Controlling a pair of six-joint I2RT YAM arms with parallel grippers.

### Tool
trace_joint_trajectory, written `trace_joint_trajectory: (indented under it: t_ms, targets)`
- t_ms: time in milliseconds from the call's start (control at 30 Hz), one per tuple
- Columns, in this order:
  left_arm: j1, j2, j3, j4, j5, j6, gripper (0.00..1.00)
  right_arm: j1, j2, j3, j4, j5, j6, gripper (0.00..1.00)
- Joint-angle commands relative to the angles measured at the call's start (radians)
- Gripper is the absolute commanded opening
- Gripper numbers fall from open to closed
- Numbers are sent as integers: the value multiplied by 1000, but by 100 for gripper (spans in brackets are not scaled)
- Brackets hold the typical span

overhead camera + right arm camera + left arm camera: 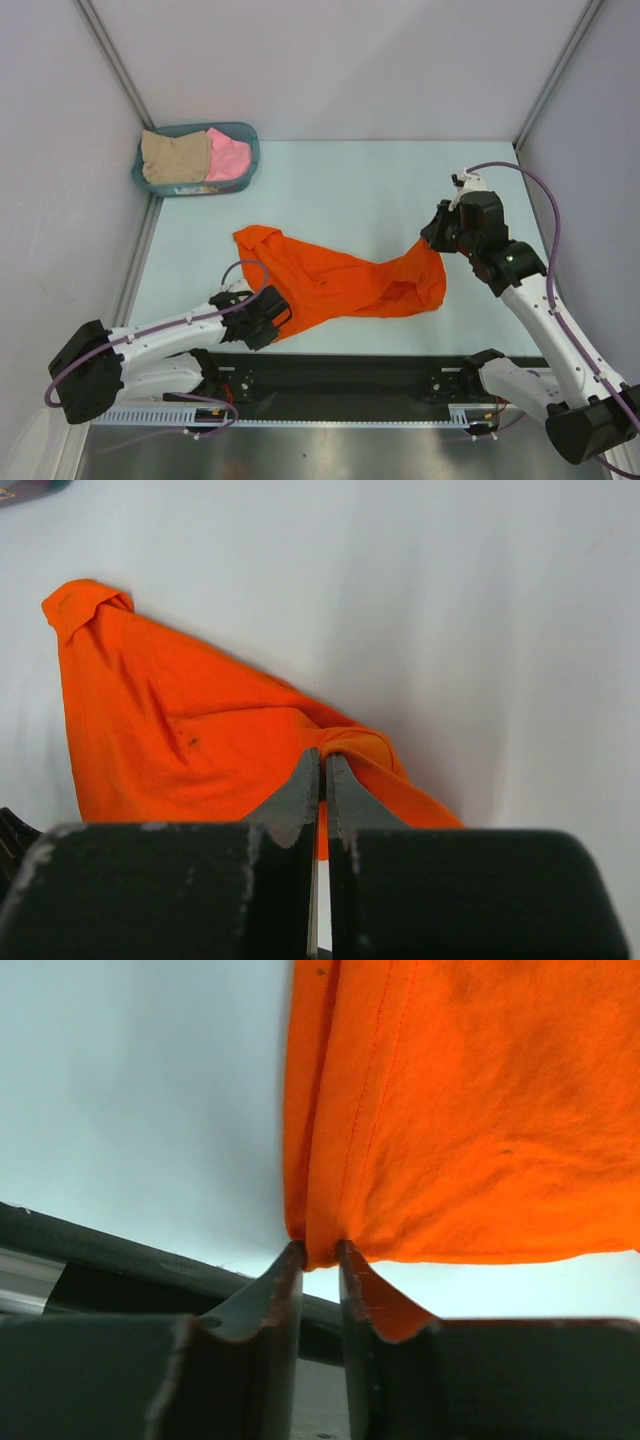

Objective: Fold and stack the t-shirts
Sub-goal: Flatten the tshirt out

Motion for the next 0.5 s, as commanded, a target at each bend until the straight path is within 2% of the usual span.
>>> trace_joint_trajectory:
  t_ms: [0,67,133,333,467]
  targets:
    - [-7,-8,-25,53,-5,8,21,-4,-15,-2,16,-8,7,0]
    - [-7,-19,-31,64,-11,12,8,-4,-14,-1,14,-8,9,0]
    - [-7,-25,-31,67,-20,19,0,-3,-14,1,12,-8,10,0]
    - [-8,-74,21,52,-66,82,0,-3,-11,22,8,-8,19,0]
    - [-7,-126,195,-54,-222,175,0,-6,-15,59,2,34,21,0]
